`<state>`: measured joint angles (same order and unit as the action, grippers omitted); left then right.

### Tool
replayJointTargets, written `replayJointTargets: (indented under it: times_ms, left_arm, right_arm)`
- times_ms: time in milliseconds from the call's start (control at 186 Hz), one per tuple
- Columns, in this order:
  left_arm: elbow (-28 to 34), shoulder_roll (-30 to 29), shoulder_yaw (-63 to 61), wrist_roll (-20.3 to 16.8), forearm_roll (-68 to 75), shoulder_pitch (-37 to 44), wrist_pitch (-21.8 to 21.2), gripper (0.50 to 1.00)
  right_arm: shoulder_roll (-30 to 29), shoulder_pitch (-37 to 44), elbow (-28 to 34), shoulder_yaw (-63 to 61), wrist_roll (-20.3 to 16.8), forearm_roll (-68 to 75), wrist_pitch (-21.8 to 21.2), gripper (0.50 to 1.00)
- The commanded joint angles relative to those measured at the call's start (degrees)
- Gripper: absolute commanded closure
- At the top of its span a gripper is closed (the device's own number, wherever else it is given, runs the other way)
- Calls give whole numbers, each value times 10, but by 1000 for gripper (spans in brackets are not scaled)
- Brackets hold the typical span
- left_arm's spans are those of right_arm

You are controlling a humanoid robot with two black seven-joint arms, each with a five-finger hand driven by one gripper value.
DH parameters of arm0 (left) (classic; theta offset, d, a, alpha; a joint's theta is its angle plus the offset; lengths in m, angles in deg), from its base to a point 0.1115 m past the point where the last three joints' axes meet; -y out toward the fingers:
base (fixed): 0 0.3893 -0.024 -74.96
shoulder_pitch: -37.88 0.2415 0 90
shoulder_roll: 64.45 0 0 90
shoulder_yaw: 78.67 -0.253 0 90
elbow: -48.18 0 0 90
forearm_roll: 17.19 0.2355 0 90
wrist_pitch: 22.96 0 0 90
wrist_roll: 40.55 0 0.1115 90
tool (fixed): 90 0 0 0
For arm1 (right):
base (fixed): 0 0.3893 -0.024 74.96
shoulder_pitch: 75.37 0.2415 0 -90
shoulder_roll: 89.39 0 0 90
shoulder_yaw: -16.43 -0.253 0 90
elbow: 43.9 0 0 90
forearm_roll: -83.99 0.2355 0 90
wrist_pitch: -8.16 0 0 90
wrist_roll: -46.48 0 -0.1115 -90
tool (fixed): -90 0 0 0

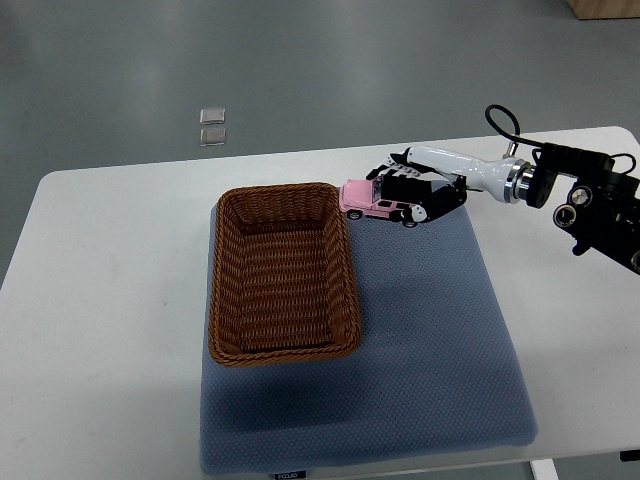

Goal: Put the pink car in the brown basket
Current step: 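Lift the pink car with the right hand and carry it over the basket, then lower the car into the wicker basket and open the right hand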

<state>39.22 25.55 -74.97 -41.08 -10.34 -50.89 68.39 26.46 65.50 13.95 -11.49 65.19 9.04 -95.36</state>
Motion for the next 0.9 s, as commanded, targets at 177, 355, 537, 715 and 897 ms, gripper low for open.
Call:
replayJointTargets:
  times_ms: [177,355,537,715,897]
  left_arm:
    - [0,0,0,0,0,0,1,500]
    - [0,0,0,0,0,0,1,500]
    - [0,0,0,0,0,0,0,500]
    - [0,0,0,0,0,0,0,500]
    - [0,0,0,0,0,0,0,500]
  right_arm:
    - [-101,63,-52,32,-5,4,0,1000]
    - [-164,79,-81,77,-6,1,3,1000]
    - [-201,76,-96,94,-12,-3,4,1000]
    - [-223,72,-126,102,-12,-4,7,759]
    - [-223,58,-128,102,-12,0,6,644]
